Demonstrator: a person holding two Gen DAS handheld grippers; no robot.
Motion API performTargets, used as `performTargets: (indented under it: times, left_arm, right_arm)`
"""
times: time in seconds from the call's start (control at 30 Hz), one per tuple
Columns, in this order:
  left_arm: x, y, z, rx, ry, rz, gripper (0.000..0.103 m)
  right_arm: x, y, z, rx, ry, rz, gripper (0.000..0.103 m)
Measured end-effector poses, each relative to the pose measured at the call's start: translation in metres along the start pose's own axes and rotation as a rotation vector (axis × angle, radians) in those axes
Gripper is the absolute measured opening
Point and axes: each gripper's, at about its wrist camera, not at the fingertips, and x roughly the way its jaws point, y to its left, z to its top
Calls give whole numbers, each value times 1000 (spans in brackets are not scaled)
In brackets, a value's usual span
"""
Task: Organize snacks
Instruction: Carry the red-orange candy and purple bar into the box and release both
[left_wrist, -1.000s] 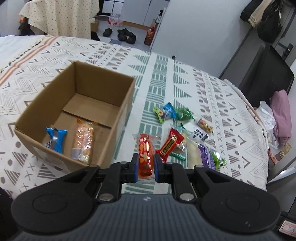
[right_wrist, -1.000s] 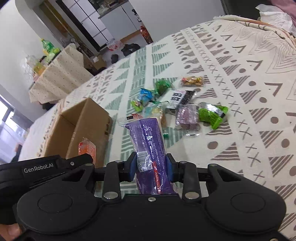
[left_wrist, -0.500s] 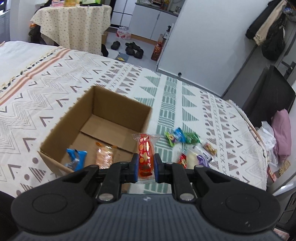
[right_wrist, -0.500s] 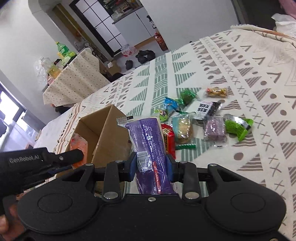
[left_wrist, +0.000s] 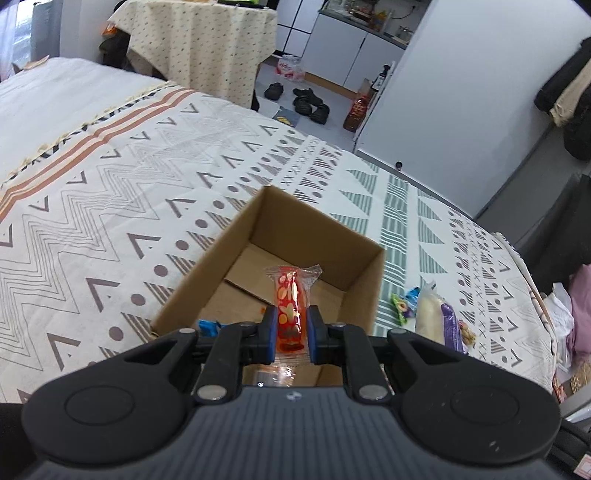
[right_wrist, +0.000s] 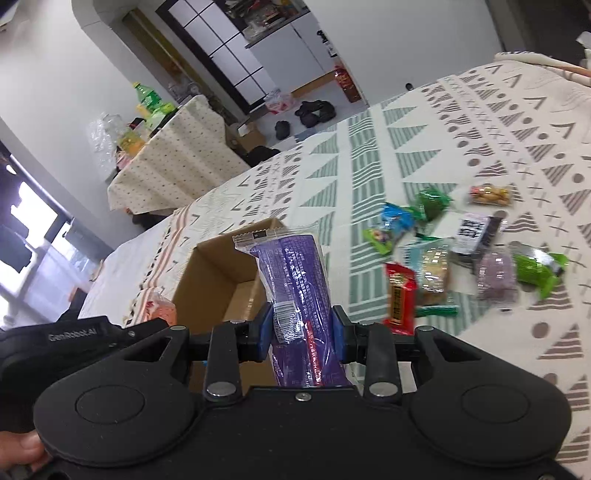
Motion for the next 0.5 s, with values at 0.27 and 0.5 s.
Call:
performTargets:
  times: [0.27,0.5]
  left_arm:
    - [19,20,0,-42,53,-12,16]
    - [23,36,4,-77,69,-1,21]
  right_arm:
    - [19,22,3,-12,14,19,32]
    - [34,37,5,1,23,24,32]
